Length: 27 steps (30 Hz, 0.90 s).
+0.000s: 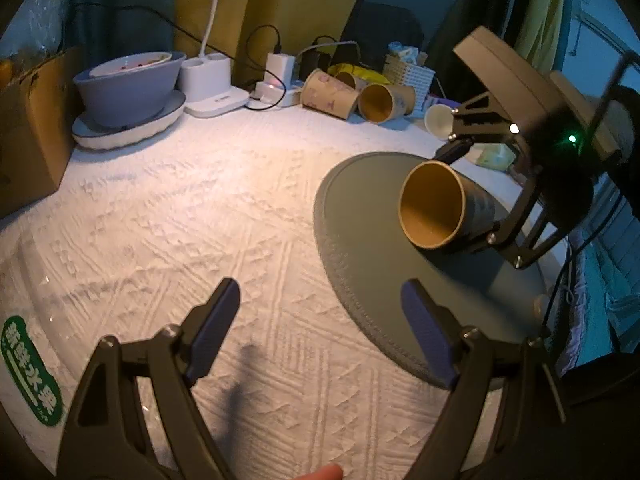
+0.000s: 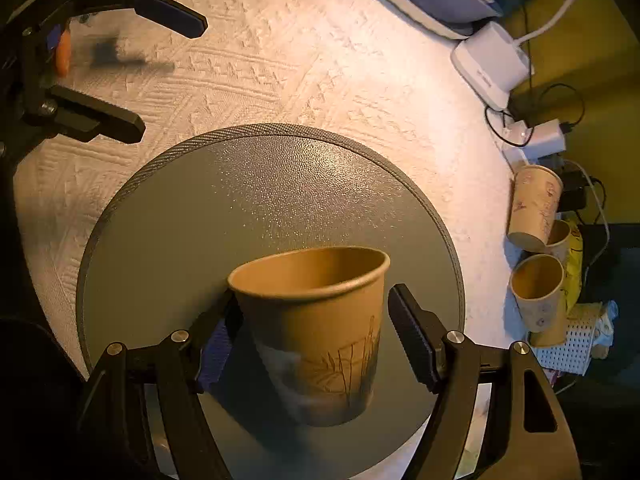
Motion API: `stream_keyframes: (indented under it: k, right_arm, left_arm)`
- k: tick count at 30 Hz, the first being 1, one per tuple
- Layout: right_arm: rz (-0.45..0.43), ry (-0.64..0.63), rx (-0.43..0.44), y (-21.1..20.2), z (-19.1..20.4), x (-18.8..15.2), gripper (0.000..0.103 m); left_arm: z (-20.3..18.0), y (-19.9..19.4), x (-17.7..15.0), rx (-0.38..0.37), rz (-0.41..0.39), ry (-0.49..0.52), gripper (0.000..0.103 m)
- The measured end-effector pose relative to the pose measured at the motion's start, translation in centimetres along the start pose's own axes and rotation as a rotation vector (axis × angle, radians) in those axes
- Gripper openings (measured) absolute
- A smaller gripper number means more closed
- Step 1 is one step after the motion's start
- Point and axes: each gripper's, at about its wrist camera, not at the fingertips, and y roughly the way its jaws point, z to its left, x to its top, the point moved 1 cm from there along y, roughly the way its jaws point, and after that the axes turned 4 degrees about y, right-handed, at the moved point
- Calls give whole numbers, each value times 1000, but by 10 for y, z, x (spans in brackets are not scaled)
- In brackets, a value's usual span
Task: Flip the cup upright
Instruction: 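Rotate the left tool to turn the cup mouth-up while the right tool approaches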
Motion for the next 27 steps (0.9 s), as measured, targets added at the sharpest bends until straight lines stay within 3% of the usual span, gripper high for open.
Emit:
stream_keyframes:
  k: [5,14,17,23,27]
  right_arm:
    - [40,21,30,10,-7,4,69]
    - [-19,123,50,-6,-14,-10,67]
    - [-77,223,51,-15,-23,-22,67]
    - [-295,562,40,-33,-35,-63,67]
    - [-413,692,76,-39,-31,-82,67]
  left_arm:
    - [0,0,1,3,-1,-2,84]
    - [-3,4,6,24,4,-13,84]
    - [-8,5,10,20,0,-18,84]
    - [-21,10,18,24,3,-8,84]
    - [-33,14,26,27,3,6,84]
